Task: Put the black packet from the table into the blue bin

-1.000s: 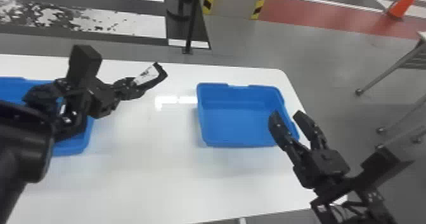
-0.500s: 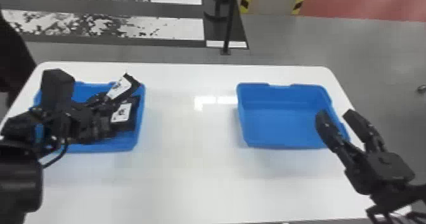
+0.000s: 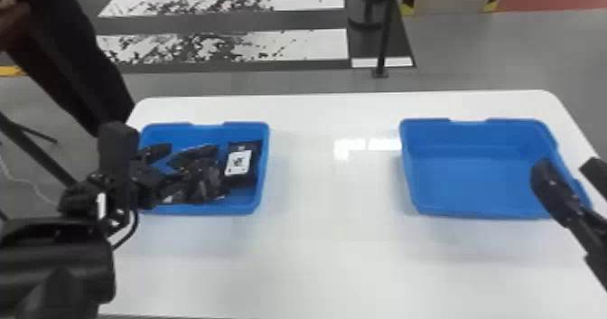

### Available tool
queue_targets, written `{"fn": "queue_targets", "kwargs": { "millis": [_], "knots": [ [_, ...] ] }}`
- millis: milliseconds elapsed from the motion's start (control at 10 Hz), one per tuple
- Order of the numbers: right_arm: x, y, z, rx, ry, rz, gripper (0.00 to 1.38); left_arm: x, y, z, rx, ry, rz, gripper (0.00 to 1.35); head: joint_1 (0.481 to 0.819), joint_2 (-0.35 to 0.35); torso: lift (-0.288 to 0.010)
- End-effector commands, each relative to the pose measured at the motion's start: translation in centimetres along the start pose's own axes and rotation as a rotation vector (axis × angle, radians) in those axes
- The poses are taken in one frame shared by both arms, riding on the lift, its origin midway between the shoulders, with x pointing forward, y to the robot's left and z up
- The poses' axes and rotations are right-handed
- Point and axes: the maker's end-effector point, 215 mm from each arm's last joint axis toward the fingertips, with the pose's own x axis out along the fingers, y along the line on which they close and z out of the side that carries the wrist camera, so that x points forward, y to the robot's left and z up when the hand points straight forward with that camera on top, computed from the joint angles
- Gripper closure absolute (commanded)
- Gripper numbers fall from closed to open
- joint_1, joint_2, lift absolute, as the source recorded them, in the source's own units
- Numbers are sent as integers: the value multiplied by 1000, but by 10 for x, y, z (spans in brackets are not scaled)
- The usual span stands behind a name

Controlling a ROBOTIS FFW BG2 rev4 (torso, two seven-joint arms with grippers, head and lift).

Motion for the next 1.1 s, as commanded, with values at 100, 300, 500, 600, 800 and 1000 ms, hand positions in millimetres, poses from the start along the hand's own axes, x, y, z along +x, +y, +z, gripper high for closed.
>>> {"fn": "queue_targets", "kwargs": {
  "millis": [100,300,500,600,800,1000],
  "knots": [
    [0,0,0,2,0,-1,504,-34,-14,25,-33,-131,4,180,695,72,-110],
    [-2,0,2,5,-2,0,504,-88,-13,24,-115,-209,92,180,695,74,-110],
    [-3,1,1,4,1,0,504,-131,-22,39,-185,-325,148,180,695,94,-110],
    [-4,0,2,5,1,-1,504,-149,-21,48,-190,-375,179,180,695,97,-110],
    [-6,-1,-1,4,8,-4,504,-182,-21,53,-231,-451,237,180,695,100,-110],
    [-11,0,-3,10,16,-4,504,-198,-24,62,-285,-500,280,180,695,110,-110]
  ]
}}
